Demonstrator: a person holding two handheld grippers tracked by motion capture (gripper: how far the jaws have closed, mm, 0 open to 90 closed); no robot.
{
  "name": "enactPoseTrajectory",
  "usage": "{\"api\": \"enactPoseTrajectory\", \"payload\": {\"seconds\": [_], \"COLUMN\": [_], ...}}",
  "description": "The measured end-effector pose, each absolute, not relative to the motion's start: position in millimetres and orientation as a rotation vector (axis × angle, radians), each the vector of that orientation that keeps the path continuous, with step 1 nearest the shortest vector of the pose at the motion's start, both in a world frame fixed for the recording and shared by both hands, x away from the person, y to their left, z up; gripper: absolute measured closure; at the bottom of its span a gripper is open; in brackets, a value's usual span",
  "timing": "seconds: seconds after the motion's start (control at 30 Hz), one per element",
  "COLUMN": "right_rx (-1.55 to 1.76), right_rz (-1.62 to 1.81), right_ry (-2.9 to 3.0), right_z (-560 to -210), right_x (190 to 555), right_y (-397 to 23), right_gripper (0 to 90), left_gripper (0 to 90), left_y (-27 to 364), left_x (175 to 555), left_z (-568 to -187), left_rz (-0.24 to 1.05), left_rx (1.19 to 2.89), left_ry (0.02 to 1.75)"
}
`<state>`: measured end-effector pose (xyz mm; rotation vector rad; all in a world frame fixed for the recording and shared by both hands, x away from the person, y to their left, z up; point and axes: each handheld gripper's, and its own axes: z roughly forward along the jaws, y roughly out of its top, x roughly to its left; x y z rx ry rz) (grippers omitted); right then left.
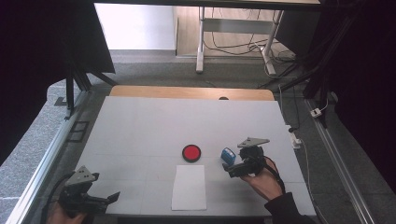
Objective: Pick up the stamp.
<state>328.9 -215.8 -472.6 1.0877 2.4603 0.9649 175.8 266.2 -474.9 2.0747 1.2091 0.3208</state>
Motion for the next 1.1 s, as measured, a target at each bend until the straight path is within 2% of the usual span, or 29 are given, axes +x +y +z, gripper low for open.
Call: {"api": "enactPoseTrajectory", "payload": {"seconds": [0.47,0.57,0.67,0.7,0.73,0.77,0.8,0.87,0.9,0.93,1.0,1.07,1.1], "right_rx": [1.084,1.073,1.075,1.072,1.072,1.066,1.066,1.049,1.037,1.037,1.029,1.028,1.027], "right_rz": [0.866,0.843,0.840,0.834,0.834,0.825,0.825,0.820,0.812,0.812,0.804,0.807,0.812], "right_ry": [2.480,2.487,2.492,2.503,2.503,2.505,2.505,2.509,2.505,2.505,2.513,2.515,2.516], "right_z": [-487,-489,-488,-488,-488,-489,-489,-488,-487,-487,-486,-486,-485], "right_x": [352,355,357,358,358,359,359,360,360,360,361,361,362], "right_y": [-207,-205,-204,-203,-203,-202,-202,-201,-201,-201,-200,-200,-200], "right_gripper": [0.0,2.2,8.0,12.4,12.4,17.0,17.0,23.3,29.9,29.9,39.4,42.3,47.4], "left_gripper": [0.0,0.0,0.0,0.0,0.0,0.0,0.0,0.0,0.0,0.0,0.0,0.0,0.0], "left_y": [267,266,266,266,266,266,266,266,266,266,266,266,266], "left_x": [176,176,176,176,176,176,176,176,176,176,176,176,176], "left_z": [-475,-475,-475,-475,-475,-475,-475,-475,-475,-475,-475,-475,-475], "left_rz": [0.317,0.317,0.316,0.315,0.316,0.316,0.317,0.317,0.317,0.317,0.318,0.319,0.319], "left_rx": [2.072,2.073,2.074,2.074,2.075,2.075,2.075,2.078,2.078,2.079,2.078,2.079,2.080], "left_ry": [1.209,1.207,1.206,1.205,1.206,1.205,1.205,1.203,1.203,1.203,1.203,1.203,1.203]}}
